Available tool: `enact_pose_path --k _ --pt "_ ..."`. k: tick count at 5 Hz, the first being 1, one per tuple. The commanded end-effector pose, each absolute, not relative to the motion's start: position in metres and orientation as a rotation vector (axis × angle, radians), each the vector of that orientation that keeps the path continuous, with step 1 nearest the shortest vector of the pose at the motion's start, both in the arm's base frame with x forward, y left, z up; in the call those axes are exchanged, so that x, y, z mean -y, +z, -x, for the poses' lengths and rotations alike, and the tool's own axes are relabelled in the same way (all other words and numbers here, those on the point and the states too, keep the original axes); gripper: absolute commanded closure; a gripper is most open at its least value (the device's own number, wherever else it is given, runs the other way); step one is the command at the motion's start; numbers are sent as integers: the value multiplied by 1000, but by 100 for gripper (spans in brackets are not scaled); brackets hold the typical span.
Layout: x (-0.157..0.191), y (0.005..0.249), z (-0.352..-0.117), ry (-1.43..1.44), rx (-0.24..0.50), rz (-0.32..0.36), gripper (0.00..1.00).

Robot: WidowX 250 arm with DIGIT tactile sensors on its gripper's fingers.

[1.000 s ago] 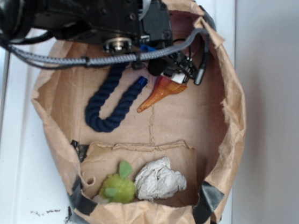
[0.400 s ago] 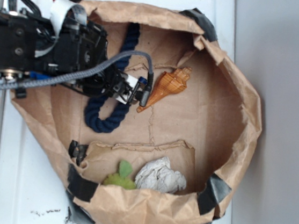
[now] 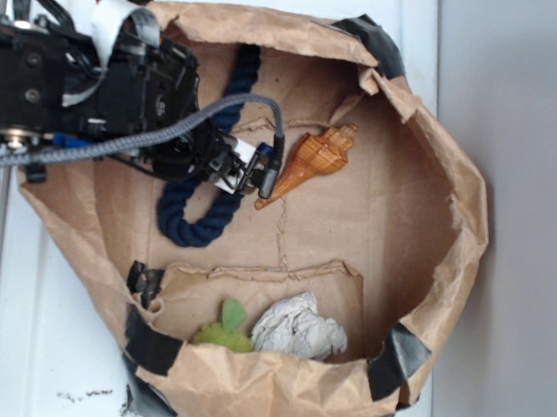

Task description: Grab the blue rope.

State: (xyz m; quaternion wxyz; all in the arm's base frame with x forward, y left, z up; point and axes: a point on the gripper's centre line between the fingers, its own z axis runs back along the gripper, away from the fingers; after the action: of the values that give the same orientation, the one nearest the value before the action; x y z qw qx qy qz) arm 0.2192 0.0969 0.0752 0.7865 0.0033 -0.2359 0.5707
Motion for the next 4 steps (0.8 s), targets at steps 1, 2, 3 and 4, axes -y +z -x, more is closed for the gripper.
enact_pose_path --k 1,2,3,4 --pt "-110 83 -232 1333 488 -73 0" --pt "-113 77 -249 1376 489 -91 0" --pt "-120 76 -256 1433 528 -142 0" --pt "-125 74 -255 1445 516 -147 0"
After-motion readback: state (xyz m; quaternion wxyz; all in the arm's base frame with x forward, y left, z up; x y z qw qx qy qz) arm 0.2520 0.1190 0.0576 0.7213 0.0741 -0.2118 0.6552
